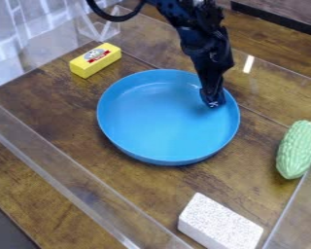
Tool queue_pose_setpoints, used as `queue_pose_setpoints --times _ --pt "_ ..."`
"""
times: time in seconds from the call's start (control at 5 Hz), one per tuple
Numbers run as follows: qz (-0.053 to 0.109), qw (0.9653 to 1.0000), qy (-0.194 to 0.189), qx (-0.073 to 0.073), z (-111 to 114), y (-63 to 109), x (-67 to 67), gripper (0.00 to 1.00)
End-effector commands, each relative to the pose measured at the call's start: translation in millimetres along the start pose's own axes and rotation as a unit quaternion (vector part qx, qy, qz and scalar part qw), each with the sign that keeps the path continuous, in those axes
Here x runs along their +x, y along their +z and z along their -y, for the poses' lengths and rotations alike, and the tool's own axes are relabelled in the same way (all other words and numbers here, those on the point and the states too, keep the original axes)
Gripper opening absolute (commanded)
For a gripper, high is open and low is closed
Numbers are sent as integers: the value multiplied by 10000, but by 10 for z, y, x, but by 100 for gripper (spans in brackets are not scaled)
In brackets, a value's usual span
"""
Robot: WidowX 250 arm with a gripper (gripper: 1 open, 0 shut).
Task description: Remove the green object from inside the blue tray and put it on the table
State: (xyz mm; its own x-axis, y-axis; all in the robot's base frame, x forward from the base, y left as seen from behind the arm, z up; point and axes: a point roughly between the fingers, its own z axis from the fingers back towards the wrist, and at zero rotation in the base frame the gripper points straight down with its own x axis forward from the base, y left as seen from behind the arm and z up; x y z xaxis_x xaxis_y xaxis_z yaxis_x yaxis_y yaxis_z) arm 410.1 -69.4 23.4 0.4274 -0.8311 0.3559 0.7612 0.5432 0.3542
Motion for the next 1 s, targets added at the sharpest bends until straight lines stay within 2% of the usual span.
queue_pose_setpoints --times 0.0,0.2,0.6,0.8 --pt "-66 9995 -44 -314 220 -94 -124 100" --pt "59 9991 -114 -403 271 -118 -119 100" --pt "309 9977 -163 -575 377 -39 67 100" --pt "347 9978 78 -554 420 -32 176 100"
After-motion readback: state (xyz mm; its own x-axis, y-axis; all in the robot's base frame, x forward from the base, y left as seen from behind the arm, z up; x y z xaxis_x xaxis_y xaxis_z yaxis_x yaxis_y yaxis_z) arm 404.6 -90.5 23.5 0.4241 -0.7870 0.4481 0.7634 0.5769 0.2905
